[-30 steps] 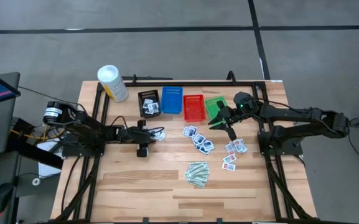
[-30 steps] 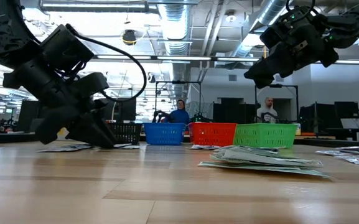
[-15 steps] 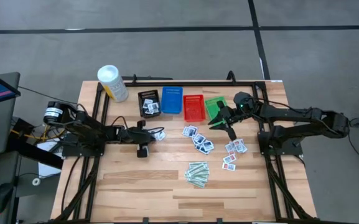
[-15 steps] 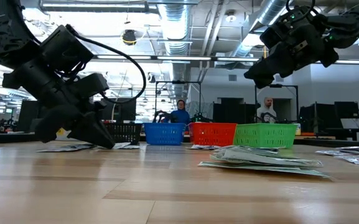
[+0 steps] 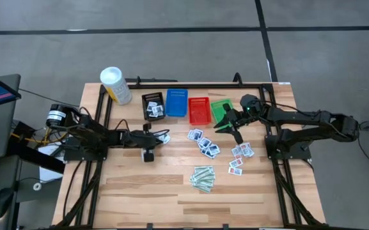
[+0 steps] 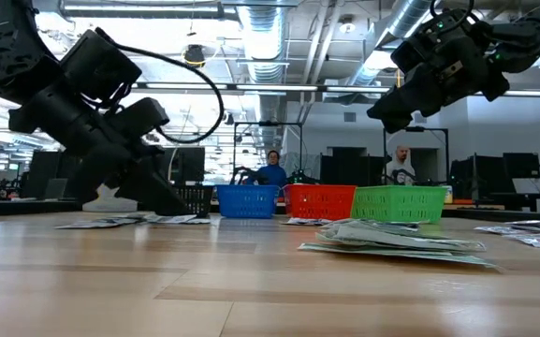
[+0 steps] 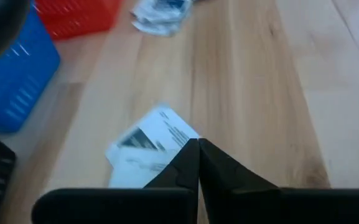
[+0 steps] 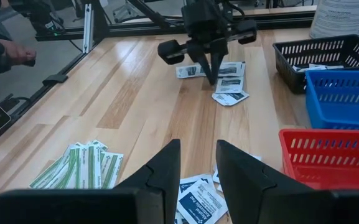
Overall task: Pick & Place First Aid Supplies
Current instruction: Put the gray pad into the black bin
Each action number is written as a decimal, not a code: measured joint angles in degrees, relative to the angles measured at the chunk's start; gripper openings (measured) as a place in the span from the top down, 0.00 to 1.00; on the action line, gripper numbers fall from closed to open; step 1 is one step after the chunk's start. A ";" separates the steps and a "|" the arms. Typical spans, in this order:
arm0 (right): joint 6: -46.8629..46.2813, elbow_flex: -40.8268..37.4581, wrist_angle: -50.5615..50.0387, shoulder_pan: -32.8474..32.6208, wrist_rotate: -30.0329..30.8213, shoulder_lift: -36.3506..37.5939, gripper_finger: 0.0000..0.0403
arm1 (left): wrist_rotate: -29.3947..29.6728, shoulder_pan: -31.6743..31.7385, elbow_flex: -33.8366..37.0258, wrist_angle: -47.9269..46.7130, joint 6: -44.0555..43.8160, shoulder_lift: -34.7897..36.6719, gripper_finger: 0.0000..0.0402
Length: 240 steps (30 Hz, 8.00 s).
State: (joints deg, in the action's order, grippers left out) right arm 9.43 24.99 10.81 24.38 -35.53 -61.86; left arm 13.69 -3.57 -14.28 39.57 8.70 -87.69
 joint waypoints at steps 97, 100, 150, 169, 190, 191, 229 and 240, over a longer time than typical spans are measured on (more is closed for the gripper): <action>0.09 0.00 0.02 0.00 0.02 -0.01 0.76 | -5.16 11.06 2.12 3.32 9.37 0.14 0.69; 0.10 0.00 0.04 0.00 0.02 0.00 0.76 | -5.22 11.58 2.12 3.31 9.52 0.16 0.70; 0.04 0.00 0.37 0.02 0.02 -0.01 0.76 | -6.19 11.98 -3.20 10.93 1.25 -15.48 0.59; 0.04 0.00 0.37 0.02 0.02 -0.01 0.76 | -6.36 10.72 -2.95 11.32 0.23 -15.49 0.66; 0.04 0.00 0.35 0.00 0.02 -0.01 0.76 | -5.68 8.62 -2.93 11.34 0.01 -15.51 0.73; 0.04 0.00 0.35 0.02 0.02 -0.01 0.76 | -5.71 8.38 -2.91 11.34 0.03 -15.51 0.76; 0.02 0.00 0.29 0.00 0.01 -0.01 0.76 | -1.03 -0.92 -2.69 -7.27 -7.31 9.01 0.84; 0.02 0.00 0.32 0.00 0.00 -0.01 0.76 | 3.24 -0.85 -2.72 -14.20 -14.16 2.83 0.63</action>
State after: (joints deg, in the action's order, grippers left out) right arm 9.45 24.99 11.12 24.38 -35.53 -61.87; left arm 16.93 -4.43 -17.01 25.37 -5.45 -84.85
